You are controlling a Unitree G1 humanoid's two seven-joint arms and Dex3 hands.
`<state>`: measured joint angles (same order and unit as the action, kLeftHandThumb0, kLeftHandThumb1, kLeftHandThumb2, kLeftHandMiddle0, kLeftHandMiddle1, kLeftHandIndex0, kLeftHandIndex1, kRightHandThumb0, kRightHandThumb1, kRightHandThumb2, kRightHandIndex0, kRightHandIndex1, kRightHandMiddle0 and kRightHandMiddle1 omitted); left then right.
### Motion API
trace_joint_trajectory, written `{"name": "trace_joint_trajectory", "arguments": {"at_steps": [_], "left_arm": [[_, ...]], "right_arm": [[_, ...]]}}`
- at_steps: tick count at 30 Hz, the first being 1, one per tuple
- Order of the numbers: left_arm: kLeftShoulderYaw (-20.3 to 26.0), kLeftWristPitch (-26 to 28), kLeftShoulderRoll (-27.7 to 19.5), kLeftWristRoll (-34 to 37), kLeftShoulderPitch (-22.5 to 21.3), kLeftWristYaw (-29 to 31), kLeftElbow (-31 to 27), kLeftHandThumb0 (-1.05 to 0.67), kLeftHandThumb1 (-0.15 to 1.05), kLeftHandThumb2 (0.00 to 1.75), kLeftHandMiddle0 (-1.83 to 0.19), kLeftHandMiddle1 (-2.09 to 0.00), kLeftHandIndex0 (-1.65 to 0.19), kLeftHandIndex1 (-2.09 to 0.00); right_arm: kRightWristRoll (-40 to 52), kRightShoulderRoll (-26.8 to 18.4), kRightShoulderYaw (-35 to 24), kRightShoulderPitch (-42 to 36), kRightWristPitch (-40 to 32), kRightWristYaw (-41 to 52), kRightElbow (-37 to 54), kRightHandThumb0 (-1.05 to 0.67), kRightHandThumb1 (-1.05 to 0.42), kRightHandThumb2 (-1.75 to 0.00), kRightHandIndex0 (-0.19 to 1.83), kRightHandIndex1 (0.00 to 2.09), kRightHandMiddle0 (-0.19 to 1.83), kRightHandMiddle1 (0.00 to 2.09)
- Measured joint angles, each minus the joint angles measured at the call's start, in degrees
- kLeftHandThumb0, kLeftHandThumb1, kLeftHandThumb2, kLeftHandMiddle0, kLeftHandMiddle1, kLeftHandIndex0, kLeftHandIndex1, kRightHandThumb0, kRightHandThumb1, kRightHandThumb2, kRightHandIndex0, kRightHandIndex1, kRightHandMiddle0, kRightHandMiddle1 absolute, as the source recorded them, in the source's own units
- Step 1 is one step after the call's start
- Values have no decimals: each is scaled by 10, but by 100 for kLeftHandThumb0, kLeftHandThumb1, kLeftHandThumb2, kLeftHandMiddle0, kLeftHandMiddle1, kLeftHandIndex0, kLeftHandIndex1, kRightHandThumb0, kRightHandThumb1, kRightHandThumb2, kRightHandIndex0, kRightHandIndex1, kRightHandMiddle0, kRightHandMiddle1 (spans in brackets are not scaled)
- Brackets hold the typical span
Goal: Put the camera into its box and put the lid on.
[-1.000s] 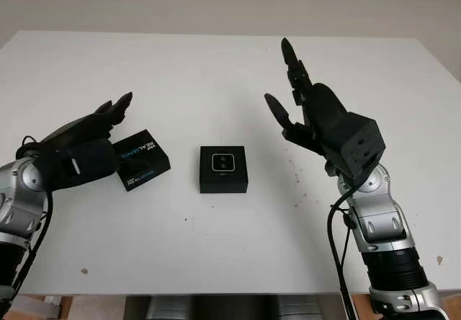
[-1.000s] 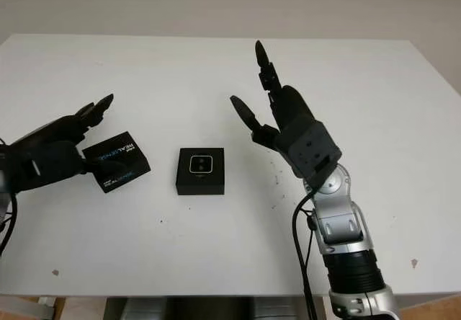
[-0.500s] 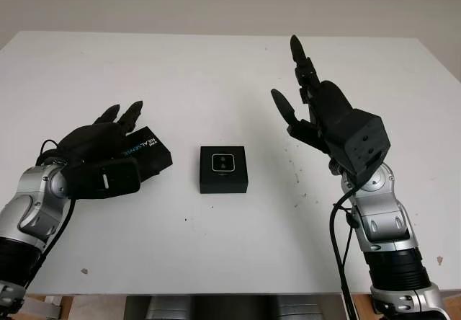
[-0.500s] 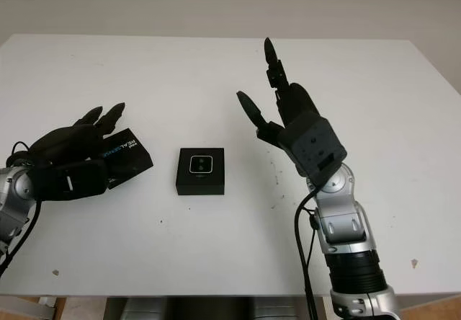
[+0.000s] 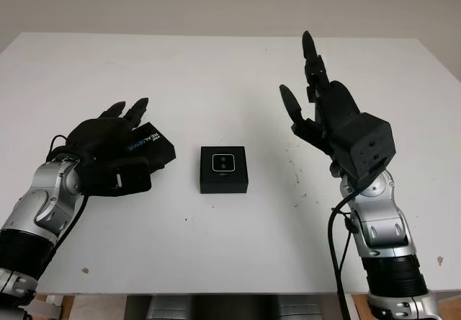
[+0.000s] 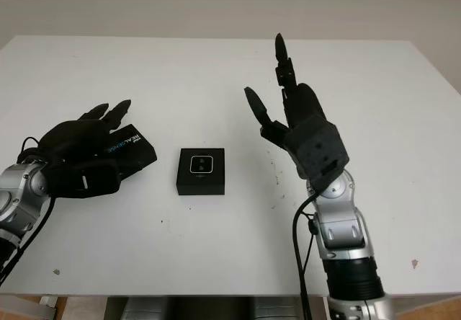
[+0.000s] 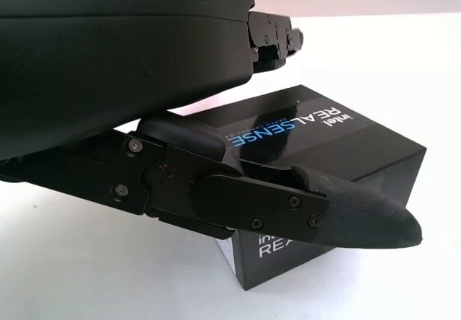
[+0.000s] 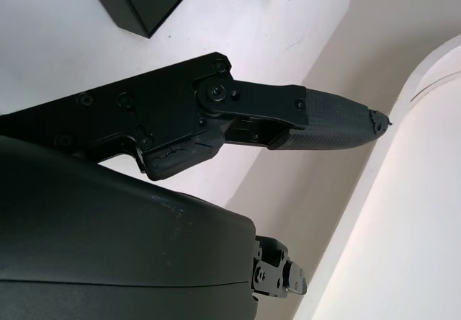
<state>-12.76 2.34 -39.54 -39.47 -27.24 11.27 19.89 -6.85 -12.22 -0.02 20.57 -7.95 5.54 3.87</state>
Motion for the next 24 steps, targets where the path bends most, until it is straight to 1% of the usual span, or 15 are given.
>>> {"name": "trace_joint_trajectory", "arguments": {"at_steps": [1,2,3,4,5,7,8,9,10,11,13,17,18,19,24], "left_arm": [[0,-2,0,0,0,0,0,-79,92,5,-18,-98,-16,-14],[0,-2,0,0,0,0,0,-75,90,5,-17,-164,-22,-15],[-1,-2,0,-1,0,0,0,-73,89,5,-18,-186,-25,-16],[-2,-1,0,-3,0,-1,0,-70,89,5,-20,-197,-30,-18],[-2,0,0,-4,-1,-1,0,-69,89,5,-18,-202,-33,-20],[-4,4,0,-7,-2,0,-1,-66,89,6,-6,-198,-36,-22],[-5,4,0,-9,-3,0,-1,-65,89,5,-1,-200,-41,-30],[-6,3,0,-10,-4,0,-1,-63,90,5,-4,-182,-31,-66],[-6,0,0,-10,-6,0,0,-61,90,5,-15,-151,-27,-83],[-7,-4,-1,-10,-6,0,1,-60,90,5,-21,-133,-26,-91],[-8,-8,-2,-13,-8,0,1,-54,90,5,-29,-125,-30,-95],[-13,-10,-3,-24,-11,0,1,-39,87,5,-27,-149,-38,-96],[-15,-12,-4,-29,-12,-1,1,-36,86,5,-23,-164,-39,-100],[-19,-12,-6,-34,-13,-1,0,-33,86,5,-22,-172,-38,-103],[-33,13,-9,-70,-17,9,-15,-16,89,6,-19,-170,-30,-133]], "right_arm": [[1,0,-1,-4,-6,0,5,-86,-105,-59,-19,0,-19,0],[2,0,-3,-6,-14,0,9,-87,-105,-57,-19,0,-19,0],[6,0,-6,-9,-23,0,14,-87,-105,-56,-19,0,-19,0],[10,0,-8,-11,-30,0,18,-86,-105,-56,-19,0,-19,0],[13,0,-11,-15,-34,0,21,-85,-105,-56,-19,0,-19,0],[13,0,-14,-22,-35,-1,26,-84,-105,-56,-19,0,-19,0],[13,0,-15,-24,-35,-3,28,-84,-105,-56,-19,0,-19,0],[13,0,-16,-25,-35,-4,30,-82,-105,-56,-19,0,-19,0],[14,0,-18,-25,-35,-4,32,-81,-105,-56,-19,0,-19,0],[16,0,-21,-26,-35,-4,34,-81,-105,-55,-19,0,-19,0],[20,0,-26,-27,-35,-4,36,-80,-105,-55,-19,0,-19,0],[23,0,-29,-29,-30,-3,35,-79,-105,-55,-19,0,-19,0],[26,0,-30,-29,-27,-3,35,-79,-105,-55,-19,0,-19,0],[27,0,-31,-29,-25,-3,35,-79,-105,-55,-19,0,-19,0],[38,0,-36,-29,-24,-2,35,-80,-105,-54,-19,0,-19,0]]}}
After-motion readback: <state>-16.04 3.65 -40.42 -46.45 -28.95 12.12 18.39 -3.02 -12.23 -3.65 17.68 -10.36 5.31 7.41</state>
